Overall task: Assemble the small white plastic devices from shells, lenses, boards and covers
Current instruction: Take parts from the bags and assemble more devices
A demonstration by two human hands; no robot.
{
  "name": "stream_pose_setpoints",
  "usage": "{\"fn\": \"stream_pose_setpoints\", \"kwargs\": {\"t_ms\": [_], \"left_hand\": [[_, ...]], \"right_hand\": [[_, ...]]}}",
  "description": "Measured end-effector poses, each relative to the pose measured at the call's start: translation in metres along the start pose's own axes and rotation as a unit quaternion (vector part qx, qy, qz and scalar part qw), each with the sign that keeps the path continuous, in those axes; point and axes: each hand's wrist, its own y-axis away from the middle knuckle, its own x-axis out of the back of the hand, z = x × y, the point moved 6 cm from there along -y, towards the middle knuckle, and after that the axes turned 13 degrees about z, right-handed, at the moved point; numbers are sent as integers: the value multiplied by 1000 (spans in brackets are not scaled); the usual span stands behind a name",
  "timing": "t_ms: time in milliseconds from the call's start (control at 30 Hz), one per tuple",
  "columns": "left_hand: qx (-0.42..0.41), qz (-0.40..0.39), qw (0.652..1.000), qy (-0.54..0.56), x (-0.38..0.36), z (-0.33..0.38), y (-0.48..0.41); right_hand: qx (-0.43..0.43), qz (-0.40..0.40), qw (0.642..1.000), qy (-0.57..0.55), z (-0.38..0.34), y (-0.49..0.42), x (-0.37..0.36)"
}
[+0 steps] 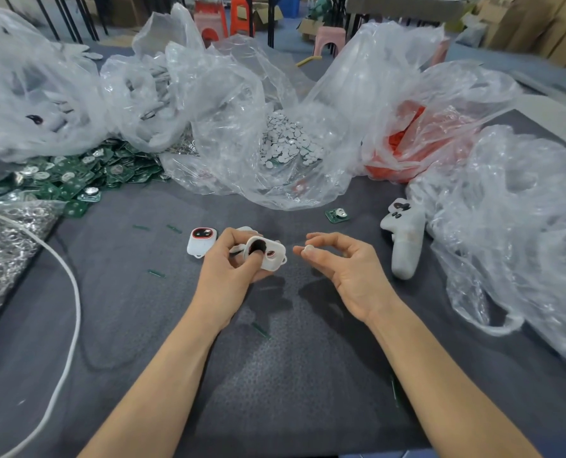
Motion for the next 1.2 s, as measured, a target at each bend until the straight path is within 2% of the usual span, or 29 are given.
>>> {"fn": "stream_pose_setpoints", "kwargs": {"t_ms": [167, 300, 467, 633, 867, 1200], "left_hand": [[-12, 22, 999, 21, -6, -4, 1], [-28, 14, 999, -12, -16, -9, 8], [-3, 1, 1000, 24, -18, -13, 8], [9, -18, 999, 36, -21, -10, 10], [16, -37, 998, 39, -24, -8, 14], [46, -68, 996, 46, -26, -9, 14]], "right_hand": [[6, -19, 1000, -9, 0, 5, -9], [106, -1, 989, 102, -5, 6, -7], [201, 30, 948, 245, -12, 4, -3], [124, -9, 978, 168, -4, 6, -10], [65, -31, 988, 139, -6, 10, -15], [84, -61, 982, 159, -8, 12, -15]]}}
